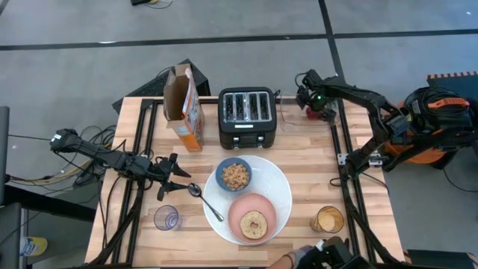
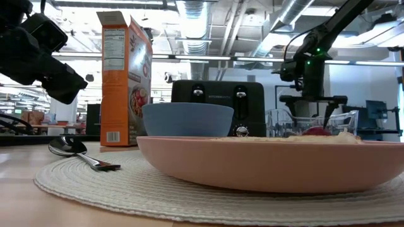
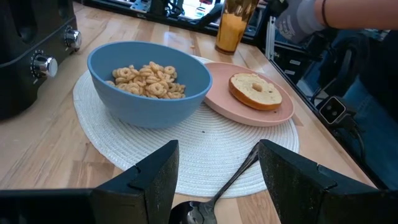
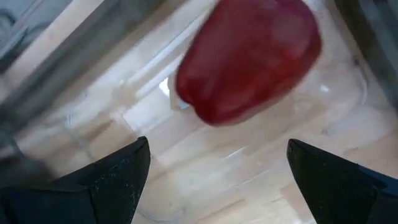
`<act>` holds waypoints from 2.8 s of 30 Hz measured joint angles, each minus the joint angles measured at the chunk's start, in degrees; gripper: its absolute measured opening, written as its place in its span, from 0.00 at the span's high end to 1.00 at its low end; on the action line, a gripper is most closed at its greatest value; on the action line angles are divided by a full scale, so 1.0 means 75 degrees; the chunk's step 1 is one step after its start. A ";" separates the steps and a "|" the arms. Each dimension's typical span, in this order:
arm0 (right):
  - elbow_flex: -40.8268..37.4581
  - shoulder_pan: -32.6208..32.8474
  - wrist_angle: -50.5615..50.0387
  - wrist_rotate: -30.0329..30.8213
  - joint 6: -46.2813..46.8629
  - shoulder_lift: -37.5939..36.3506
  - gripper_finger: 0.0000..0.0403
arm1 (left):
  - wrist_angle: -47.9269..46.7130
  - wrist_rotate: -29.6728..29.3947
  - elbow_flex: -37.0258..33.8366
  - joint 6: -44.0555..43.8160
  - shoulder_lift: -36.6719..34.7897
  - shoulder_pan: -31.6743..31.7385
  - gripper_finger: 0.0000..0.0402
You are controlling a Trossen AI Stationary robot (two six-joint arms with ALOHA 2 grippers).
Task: Arrange a breakfast setting
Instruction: Put the apple on the plate
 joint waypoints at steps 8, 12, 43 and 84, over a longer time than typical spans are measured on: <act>0.0000 0.0010 -0.0074 0.0811 0.0760 0.0000 0.01 | 0.0000 0.0000 0.0000 0.0000 -0.0003 0.0000 0.48; 0.0000 -0.0041 -0.0015 0.0827 0.1248 0.0000 0.01 | 0.0000 0.0000 0.0002 0.0000 -0.0001 0.0000 0.48; -0.0860 -0.0126 0.0871 0.1605 0.3078 0.0014 0.01 | 0.0000 0.0000 0.0002 0.0000 -0.0002 0.0003 0.48; -0.1239 -0.0096 0.1647 0.0562 0.3881 0.0000 0.26 | 0.0000 0.0000 0.0002 0.0002 -0.0001 0.0003 0.48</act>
